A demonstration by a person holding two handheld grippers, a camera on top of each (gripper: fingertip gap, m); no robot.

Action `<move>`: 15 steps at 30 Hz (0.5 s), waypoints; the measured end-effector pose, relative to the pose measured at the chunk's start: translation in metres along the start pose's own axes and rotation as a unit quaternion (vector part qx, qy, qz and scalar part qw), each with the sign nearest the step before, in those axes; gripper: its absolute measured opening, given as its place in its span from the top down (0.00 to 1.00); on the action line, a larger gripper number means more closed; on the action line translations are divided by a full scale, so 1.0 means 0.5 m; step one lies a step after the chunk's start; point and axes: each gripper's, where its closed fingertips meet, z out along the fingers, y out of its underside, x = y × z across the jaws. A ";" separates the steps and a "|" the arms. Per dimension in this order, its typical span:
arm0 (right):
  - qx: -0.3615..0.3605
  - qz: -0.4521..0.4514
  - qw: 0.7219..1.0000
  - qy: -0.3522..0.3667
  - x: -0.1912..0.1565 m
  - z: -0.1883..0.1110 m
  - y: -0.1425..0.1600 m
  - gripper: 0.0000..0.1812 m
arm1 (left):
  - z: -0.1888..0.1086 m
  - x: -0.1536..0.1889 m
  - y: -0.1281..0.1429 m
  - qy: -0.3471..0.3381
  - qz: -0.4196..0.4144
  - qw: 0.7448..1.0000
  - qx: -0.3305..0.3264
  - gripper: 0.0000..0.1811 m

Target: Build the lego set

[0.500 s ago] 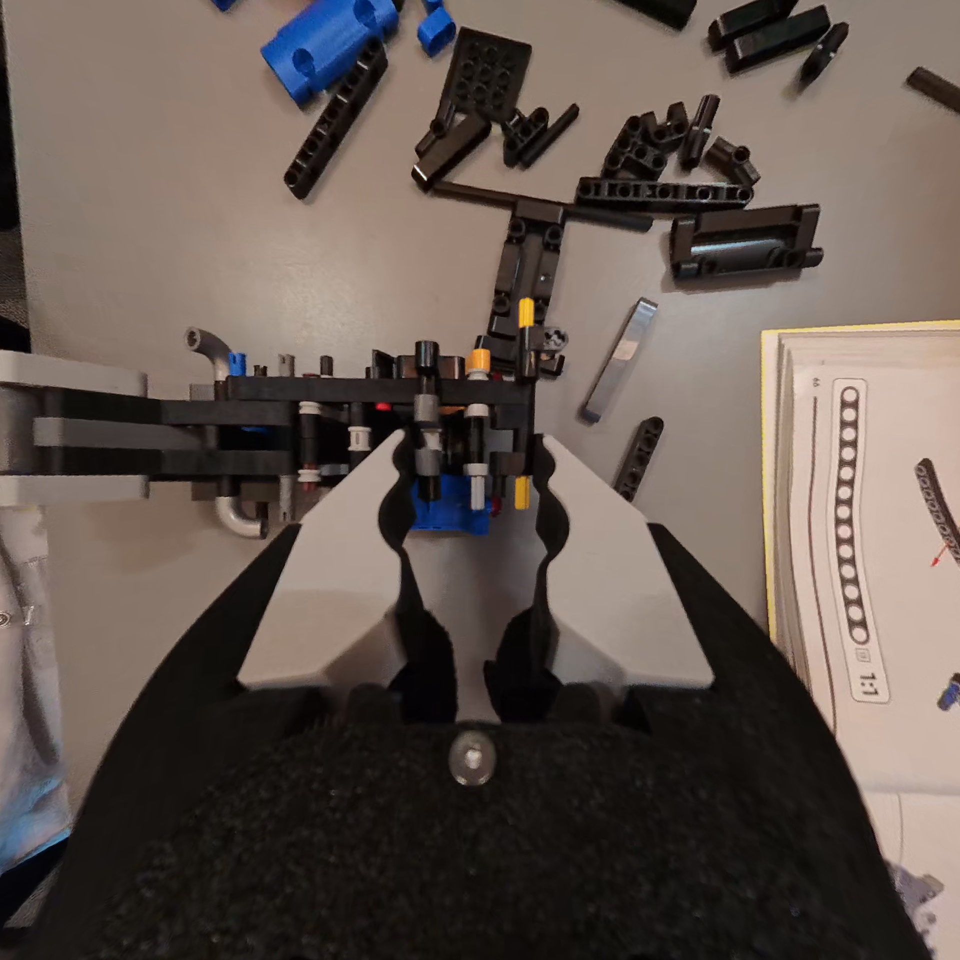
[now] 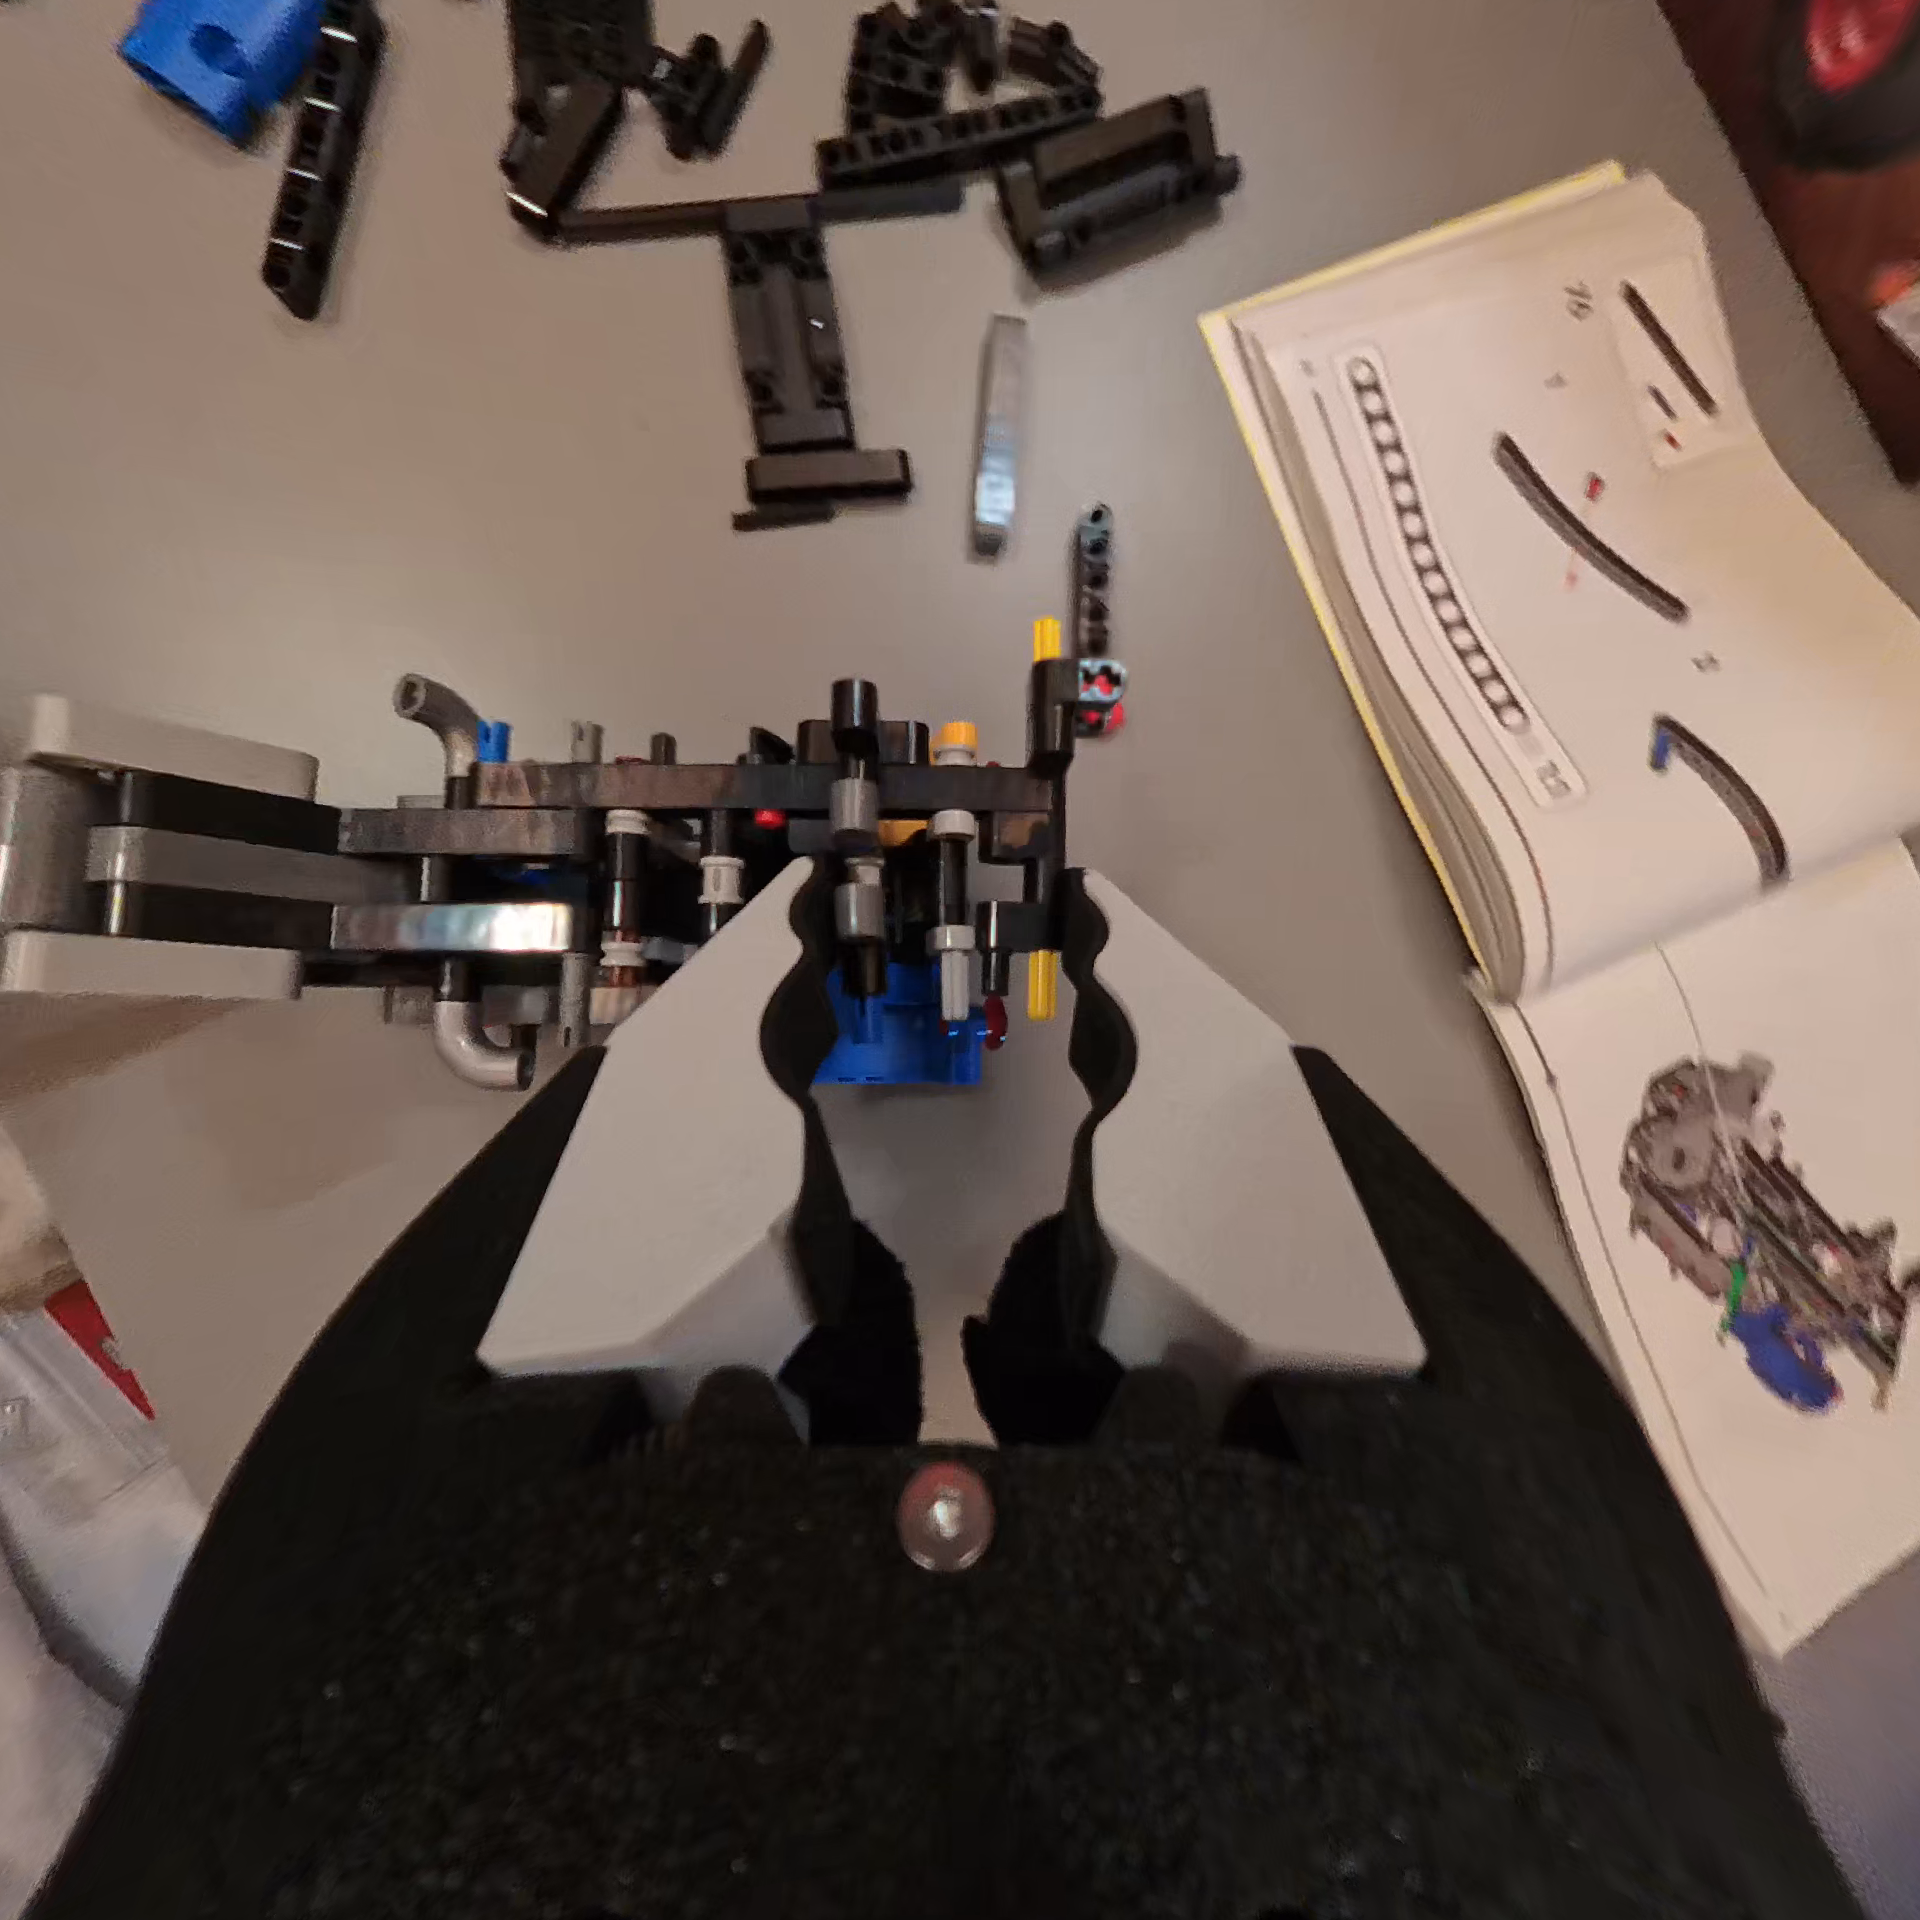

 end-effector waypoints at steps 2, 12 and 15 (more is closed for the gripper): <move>0.000 0.018 1.000 0.025 0.019 -0.018 0.016 0.77 | 0.013 0.007 -0.031 0.008 0.014 1.000 0.022 1.00; 0.016 0.117 0.990 0.076 0.096 -0.056 0.107 0.77 | 0.101 0.009 -0.016 0.044 0.039 0.998 -0.027 1.00; 0.013 0.134 0.988 0.070 0.109 -0.051 0.125 0.77 | 0.114 -0.005 0.015 0.050 0.029 0.996 -0.062 1.00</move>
